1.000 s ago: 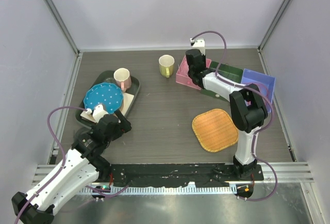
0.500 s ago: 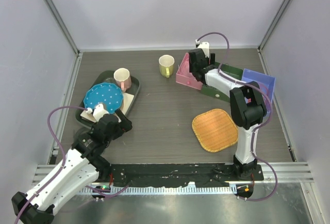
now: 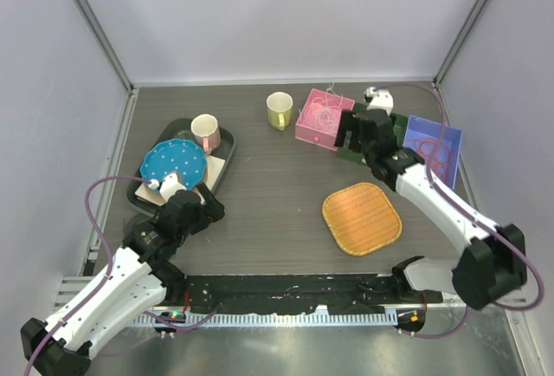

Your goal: Untangle the cables

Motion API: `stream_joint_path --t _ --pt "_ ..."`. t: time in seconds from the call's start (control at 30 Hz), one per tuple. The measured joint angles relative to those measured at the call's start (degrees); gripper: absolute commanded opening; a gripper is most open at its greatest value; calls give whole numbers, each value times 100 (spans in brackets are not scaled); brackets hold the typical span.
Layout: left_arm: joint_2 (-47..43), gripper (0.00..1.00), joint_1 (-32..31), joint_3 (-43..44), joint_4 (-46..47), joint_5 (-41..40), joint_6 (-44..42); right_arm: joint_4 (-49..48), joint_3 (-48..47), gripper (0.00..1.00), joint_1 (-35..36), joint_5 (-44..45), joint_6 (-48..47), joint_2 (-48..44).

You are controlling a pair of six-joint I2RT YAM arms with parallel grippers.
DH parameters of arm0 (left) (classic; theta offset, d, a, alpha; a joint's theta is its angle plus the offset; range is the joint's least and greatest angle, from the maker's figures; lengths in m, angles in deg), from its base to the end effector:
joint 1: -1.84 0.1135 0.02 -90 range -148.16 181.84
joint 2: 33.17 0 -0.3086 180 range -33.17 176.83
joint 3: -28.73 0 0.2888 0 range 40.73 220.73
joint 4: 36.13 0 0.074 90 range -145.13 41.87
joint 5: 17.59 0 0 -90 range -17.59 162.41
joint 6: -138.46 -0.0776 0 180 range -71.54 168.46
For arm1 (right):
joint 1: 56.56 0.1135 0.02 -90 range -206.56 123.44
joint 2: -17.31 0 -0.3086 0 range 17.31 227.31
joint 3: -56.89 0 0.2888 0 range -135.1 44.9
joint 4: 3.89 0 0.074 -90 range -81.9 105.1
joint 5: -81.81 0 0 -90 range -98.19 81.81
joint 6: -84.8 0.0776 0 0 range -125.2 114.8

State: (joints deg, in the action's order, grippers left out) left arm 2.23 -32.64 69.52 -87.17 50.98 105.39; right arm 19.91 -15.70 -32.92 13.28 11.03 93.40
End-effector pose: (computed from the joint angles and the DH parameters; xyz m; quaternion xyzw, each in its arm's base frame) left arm 0.1465 -0.0662 0.2148 -0.2460 0.8788 -0.1452 0.3822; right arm 0.3448 0.1199 0.3284 0.0425 0.8436 0.0247 0.5348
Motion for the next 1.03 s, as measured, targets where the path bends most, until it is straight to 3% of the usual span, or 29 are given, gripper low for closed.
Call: stream_joint_path --t 0.33,1.03 --pt "-90 100 0 0 74 4 -17 326 2699 95 13 -433 1056 -2476" --pt "-273 100 0 4 -85 -15 -15 76 3112 96 13 -1141 1145 -3425"
